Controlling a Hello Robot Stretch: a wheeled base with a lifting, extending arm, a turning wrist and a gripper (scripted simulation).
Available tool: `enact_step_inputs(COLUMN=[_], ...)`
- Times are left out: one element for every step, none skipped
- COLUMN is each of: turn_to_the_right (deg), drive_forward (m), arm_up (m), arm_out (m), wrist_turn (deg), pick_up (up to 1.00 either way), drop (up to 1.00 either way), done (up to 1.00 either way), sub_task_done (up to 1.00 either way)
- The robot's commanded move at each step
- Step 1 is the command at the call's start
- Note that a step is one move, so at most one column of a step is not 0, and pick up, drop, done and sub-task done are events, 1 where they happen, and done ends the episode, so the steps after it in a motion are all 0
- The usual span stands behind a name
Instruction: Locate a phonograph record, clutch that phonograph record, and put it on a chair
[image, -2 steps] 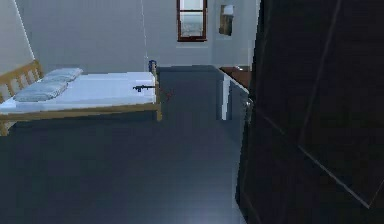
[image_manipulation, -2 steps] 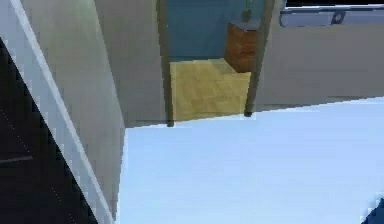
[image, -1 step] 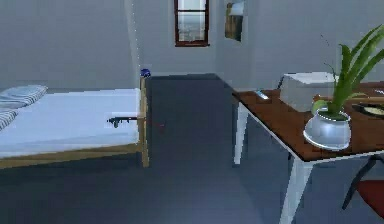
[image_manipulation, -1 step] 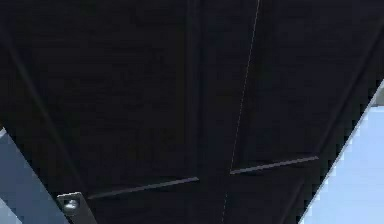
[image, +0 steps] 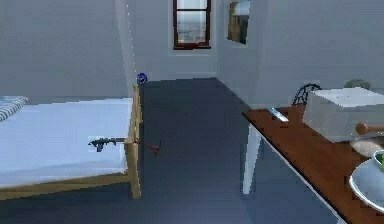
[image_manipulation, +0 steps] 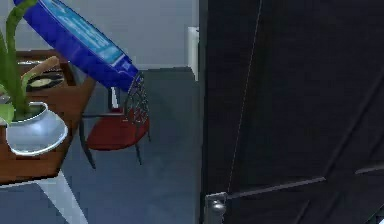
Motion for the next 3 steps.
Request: enact_step_inputs(turn_to_the_right=[0.0, 0.0, 30.0], drive_forward=[1.00, 0.65, 0.00], arm_up=[0.00, 0.00, 0.00], arm_out=[0.00, 0.00, 0.00], wrist_turn=[0.0, 0.0, 0.0], pick_up=[0.00, 0.00, 0.00], drop=[0.00, 0.00, 0.00], done=[0.00, 0.00, 0.00], sub_task_done=[0.00, 0.00, 0.00])
